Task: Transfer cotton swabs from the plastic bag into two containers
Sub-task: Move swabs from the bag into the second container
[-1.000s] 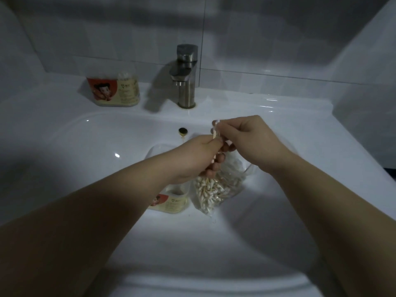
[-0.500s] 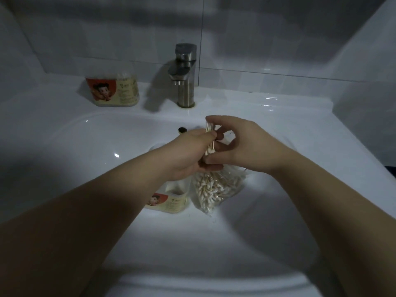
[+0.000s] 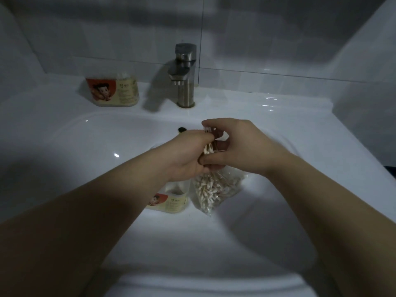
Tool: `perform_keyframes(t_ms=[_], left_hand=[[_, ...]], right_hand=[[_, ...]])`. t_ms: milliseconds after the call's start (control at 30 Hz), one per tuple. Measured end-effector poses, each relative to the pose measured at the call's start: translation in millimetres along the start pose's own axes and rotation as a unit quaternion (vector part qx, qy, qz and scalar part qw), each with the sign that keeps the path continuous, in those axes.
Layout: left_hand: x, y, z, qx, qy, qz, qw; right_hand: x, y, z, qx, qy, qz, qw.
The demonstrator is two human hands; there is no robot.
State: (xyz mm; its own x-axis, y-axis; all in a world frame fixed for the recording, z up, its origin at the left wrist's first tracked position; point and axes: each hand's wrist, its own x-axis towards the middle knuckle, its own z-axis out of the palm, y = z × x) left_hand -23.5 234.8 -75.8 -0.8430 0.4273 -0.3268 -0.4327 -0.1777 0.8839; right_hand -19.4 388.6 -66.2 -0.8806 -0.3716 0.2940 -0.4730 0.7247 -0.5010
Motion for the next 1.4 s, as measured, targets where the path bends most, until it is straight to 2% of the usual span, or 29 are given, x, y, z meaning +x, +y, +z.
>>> perform_keyframes(t_ms=[133,200,267,400,500,800,1133,1233,1400], left_hand=[[4.8,1.5,-4.4,-0.012,0.07,-0.001,0.998],[6.7,1.2,-7.2,-0.006,0.101,0.001,0.995],[8.3,1.0,-9.8,0.006,0.125,0.008,0.992],[10.9,-0.4,-11.0,0.029,0.133,0.01,0.991],[10.3,-1.0,-10.5,0.046,0.127,0.009,0.991],[5.8,0.3,-6.2,0.07,0.126,-0.007,0.99],[3.1,-0.1,-2.6,0.059,0.099,0.028,0.993],[1.7,-2.6,-0.1,0.112,0.076,0.044,0.99],[1.0,-6.8,1.2,0.196,0.078,0.084,0.974]], right_hand=[[0.4,1.7,-0.4,0.04,0.011,0.065,0.997],[1.9,4.1,-3.2,-0.015,0.034,0.083,0.996],[3.5,6.3,-4.9,-0.078,0.021,0.103,0.991],[2.5,12.5,-2.1,-0.15,-0.082,0.148,0.974],[-1.4,15.4,6.0,-0.207,-0.176,0.124,0.954],[-1.4,4.2,25.5,-0.288,-0.285,0.067,0.912],[-3.3,16.0,23.1,-0.202,-0.214,0.07,0.953],[0.1,19.6,20.1,-0.185,-0.184,0.095,0.961],[0.7,22.2,17.0,-0.165,-0.202,0.104,0.96]])
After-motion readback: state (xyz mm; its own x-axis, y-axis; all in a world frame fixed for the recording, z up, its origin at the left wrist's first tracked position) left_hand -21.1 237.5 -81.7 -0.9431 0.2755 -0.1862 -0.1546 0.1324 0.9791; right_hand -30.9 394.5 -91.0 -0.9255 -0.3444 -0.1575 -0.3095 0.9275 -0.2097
